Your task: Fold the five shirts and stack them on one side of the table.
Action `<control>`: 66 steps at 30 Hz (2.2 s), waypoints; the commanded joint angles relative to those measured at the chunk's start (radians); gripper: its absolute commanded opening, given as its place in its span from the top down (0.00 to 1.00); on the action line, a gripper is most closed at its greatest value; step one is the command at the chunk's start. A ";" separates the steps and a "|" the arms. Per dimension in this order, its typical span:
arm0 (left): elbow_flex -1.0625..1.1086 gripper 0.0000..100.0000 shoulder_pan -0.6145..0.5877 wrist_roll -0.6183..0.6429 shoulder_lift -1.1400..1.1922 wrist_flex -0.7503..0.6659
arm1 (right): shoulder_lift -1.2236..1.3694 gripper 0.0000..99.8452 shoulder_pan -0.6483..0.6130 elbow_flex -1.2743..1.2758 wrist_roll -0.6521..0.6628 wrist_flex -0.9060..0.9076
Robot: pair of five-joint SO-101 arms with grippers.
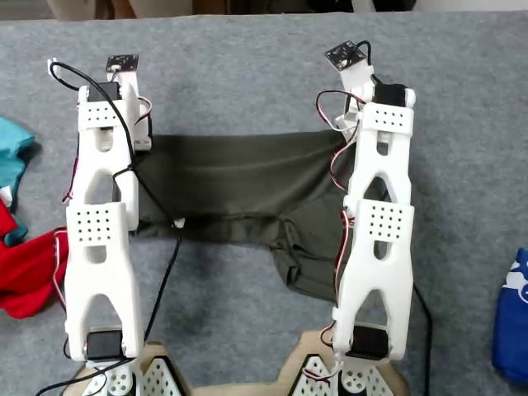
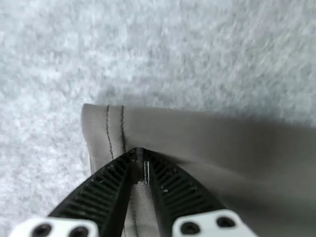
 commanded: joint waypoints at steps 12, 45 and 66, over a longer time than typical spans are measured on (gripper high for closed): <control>-0.140 0.98 -0.021 -0.055 0.058 -0.091 | -0.008 0.99 -0.025 -0.097 0.017 -0.091; 0.006 0.98 -0.038 -0.084 -0.228 0.233 | -0.928 0.99 -0.171 0.835 0.436 0.351; 0.256 0.98 -0.051 -0.094 -0.395 0.218 | -1.659 0.88 -0.275 2.255 0.605 -0.199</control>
